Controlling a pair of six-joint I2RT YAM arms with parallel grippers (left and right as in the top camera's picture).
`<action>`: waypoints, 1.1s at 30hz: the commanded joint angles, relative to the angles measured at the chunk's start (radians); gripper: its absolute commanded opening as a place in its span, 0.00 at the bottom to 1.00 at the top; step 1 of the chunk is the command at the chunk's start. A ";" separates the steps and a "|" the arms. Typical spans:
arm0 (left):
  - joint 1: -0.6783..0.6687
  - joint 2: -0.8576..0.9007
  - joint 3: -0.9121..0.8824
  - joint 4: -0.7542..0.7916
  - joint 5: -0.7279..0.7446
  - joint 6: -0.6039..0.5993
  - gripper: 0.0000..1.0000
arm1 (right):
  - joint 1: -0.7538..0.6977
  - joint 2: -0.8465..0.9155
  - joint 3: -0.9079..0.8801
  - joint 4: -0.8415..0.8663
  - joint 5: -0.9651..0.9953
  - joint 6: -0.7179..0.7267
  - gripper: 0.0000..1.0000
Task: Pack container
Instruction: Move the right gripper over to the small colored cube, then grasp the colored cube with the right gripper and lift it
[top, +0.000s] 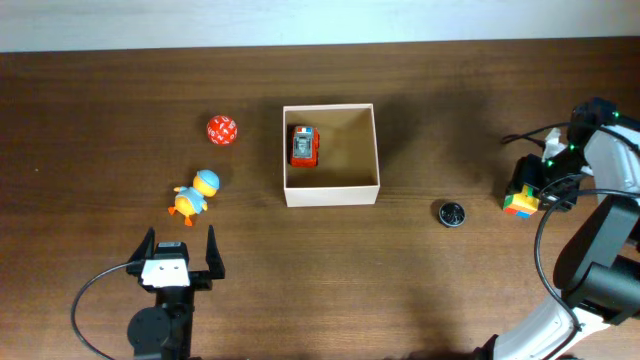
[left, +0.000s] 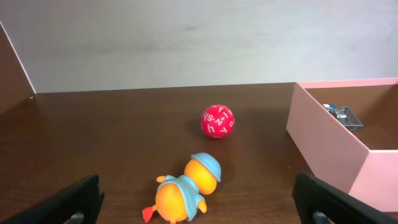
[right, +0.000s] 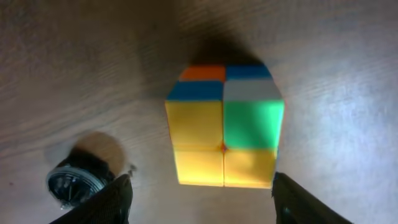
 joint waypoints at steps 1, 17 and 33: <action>0.005 -0.008 -0.005 -0.002 -0.002 0.016 0.99 | -0.003 -0.011 -0.033 0.047 -0.019 -0.101 0.67; 0.005 -0.008 -0.005 -0.002 -0.002 0.016 0.99 | -0.003 0.022 -0.108 0.187 -0.019 -0.173 0.67; 0.005 -0.008 -0.005 -0.002 -0.002 0.016 0.99 | -0.003 0.022 -0.134 0.225 -0.015 -0.173 0.48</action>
